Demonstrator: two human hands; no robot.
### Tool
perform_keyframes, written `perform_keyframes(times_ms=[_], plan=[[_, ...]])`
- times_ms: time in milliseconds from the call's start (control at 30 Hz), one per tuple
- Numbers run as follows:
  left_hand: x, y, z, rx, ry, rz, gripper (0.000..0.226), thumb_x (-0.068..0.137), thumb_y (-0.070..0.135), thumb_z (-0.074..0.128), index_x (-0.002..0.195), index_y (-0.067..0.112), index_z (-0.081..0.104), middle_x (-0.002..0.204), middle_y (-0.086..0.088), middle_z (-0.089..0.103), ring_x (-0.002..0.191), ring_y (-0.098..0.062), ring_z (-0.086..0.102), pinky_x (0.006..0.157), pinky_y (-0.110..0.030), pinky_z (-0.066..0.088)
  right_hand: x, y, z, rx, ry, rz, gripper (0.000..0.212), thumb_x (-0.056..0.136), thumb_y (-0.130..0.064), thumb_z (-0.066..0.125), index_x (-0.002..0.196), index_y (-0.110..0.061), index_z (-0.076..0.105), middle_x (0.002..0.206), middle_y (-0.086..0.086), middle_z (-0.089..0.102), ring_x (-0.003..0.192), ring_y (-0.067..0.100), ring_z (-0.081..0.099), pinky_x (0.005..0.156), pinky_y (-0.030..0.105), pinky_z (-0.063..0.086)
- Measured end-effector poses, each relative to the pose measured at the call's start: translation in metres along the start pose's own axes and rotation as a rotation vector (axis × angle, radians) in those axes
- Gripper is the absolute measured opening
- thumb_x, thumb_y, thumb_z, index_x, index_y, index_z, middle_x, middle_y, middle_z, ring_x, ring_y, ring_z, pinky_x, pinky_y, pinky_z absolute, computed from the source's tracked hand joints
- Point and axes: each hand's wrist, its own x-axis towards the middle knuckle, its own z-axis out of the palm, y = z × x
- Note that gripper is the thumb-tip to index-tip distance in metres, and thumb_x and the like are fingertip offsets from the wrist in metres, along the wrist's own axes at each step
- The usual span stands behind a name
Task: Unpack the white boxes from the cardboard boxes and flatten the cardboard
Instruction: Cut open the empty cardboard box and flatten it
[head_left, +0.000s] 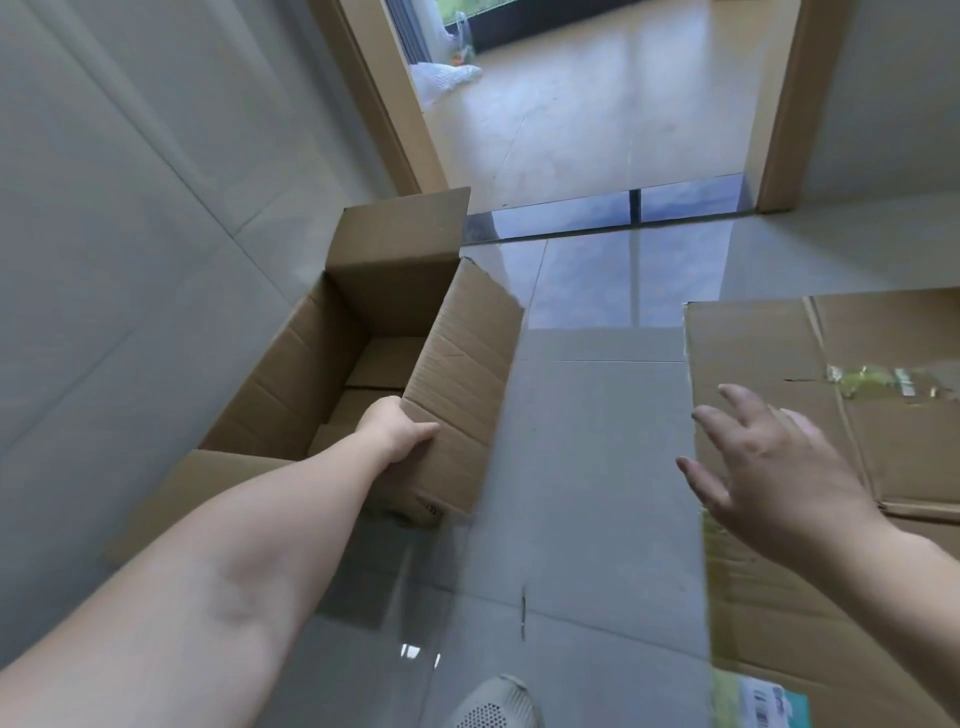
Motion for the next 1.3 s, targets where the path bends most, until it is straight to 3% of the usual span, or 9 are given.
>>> perform_keyframes(times_ms=[100, 233, 333, 633, 733, 833, 967, 1200, 1300], plan=[[-0.003, 0.016, -0.006, 0.102, 0.112, 0.061, 0.031, 0.08, 0.035, 0.073, 0.101, 0.013, 0.067, 0.101, -0.005, 0.07, 0.092, -0.025, 0.064, 0.083, -0.035, 0.052, -0.001, 0.008, -0.004, -0.014, 0.009, -0.001, 0.042, 0.062, -0.025, 0.085, 0.094, -0.003, 0.069, 0.112, 0.028, 0.063, 0.091, 0.041, 0.065, 0.081, 0.053, 0.05], [-0.023, 0.068, -0.038, -0.032, 0.148, 0.194, 0.023, 0.078, 0.031, 0.076, 0.089, 0.013, 0.068, 0.085, -0.001, 0.069, 0.084, -0.022, 0.066, 0.072, -0.031, 0.05, -0.006, 0.02, -0.033, -0.008, 0.011, 0.061, 0.045, 0.083, -0.035, 0.065, 0.12, -0.01, 0.061, 0.136, 0.019, 0.05, 0.118, 0.035, 0.054, 0.1, 0.044, 0.039], [-0.054, 0.112, -0.045, -0.165, 0.109, 0.35, 0.022, 0.075, 0.029, 0.079, 0.087, 0.014, 0.068, 0.083, 0.001, 0.071, 0.079, -0.018, 0.068, 0.076, -0.036, 0.056, -0.008, 0.036, -0.062, 0.071, 0.05, 0.136, 0.046, 0.091, -0.042, 0.053, 0.129, -0.017, 0.052, 0.143, 0.008, 0.043, 0.122, 0.03, 0.049, 0.098, 0.036, 0.038], [-0.186, 0.292, 0.003, -0.322, -0.229, 0.811, 0.03, 0.077, 0.033, 0.079, 0.102, 0.023, 0.066, 0.09, 0.007, 0.071, 0.081, -0.01, 0.068, 0.078, -0.032, 0.057, -0.046, 0.13, -0.145, 0.532, 0.236, 0.562, 0.082, 0.086, -0.067, 0.042, 0.15, -0.018, 0.024, 0.152, 0.007, 0.035, 0.137, 0.026, 0.035, 0.11, 0.037, 0.031], [-0.238, 0.351, 0.023, -0.431, -0.37, 0.933, 0.027, 0.076, 0.035, 0.078, 0.097, 0.022, 0.067, 0.086, 0.007, 0.071, 0.077, -0.01, 0.069, 0.073, -0.03, 0.056, -0.075, 0.175, -0.174, 0.621, 0.379, 0.749, 0.097, 0.08, -0.076, 0.038, 0.151, -0.016, 0.012, 0.152, 0.01, 0.034, 0.138, 0.03, 0.035, 0.112, 0.038, 0.028], [-0.292, 0.4, 0.044, -0.572, -0.516, 1.025, 0.022, 0.075, 0.032, 0.079, 0.089, 0.019, 0.069, 0.078, 0.006, 0.073, 0.068, -0.008, 0.07, 0.063, -0.025, 0.056, -0.116, 0.21, -0.216, 0.703, 0.608, 0.831, 0.105, 0.07, -0.083, 0.043, 0.148, -0.016, 0.02, 0.146, 0.005, 0.043, 0.132, 0.029, 0.043, 0.112, 0.04, 0.032], [-0.358, 0.444, 0.071, -0.823, -0.821, 1.029, 0.026, 0.077, 0.026, 0.079, 0.096, 0.012, 0.069, 0.085, -0.001, 0.075, 0.076, -0.017, 0.073, 0.066, -0.032, 0.059, -0.176, 0.244, -0.286, 0.614, 0.912, 0.831, 0.074, 0.086, -0.056, 0.057, 0.143, -0.014, 0.033, 0.14, -0.002, 0.048, 0.128, 0.017, 0.045, 0.093, 0.012, 0.03], [-0.437, 0.474, 0.132, -1.261, -1.359, 0.725, 0.03, 0.084, 0.018, 0.072, 0.109, 0.003, 0.063, 0.105, -0.012, 0.072, 0.096, -0.026, 0.069, 0.086, -0.045, 0.056, -0.221, 0.257, -0.379, 0.179, 0.919, 0.881, 0.111, 0.055, -0.077, 0.062, 0.142, -0.016, 0.034, 0.14, -0.003, 0.049, 0.127, 0.018, 0.047, 0.109, 0.039, 0.037], [-0.446, 0.469, 0.16, -1.347, -1.461, 0.583, 0.035, 0.084, 0.024, 0.072, 0.112, 0.008, 0.061, 0.111, -0.01, 0.07, 0.103, -0.027, 0.067, 0.092, -0.049, 0.052, -0.213, 0.254, -0.388, 0.007, 0.785, 0.845, 0.083, 0.07, -0.066, 0.064, 0.136, -0.019, 0.042, 0.135, 0.0, 0.053, 0.123, 0.022, 0.05, 0.102, 0.036, 0.04]])
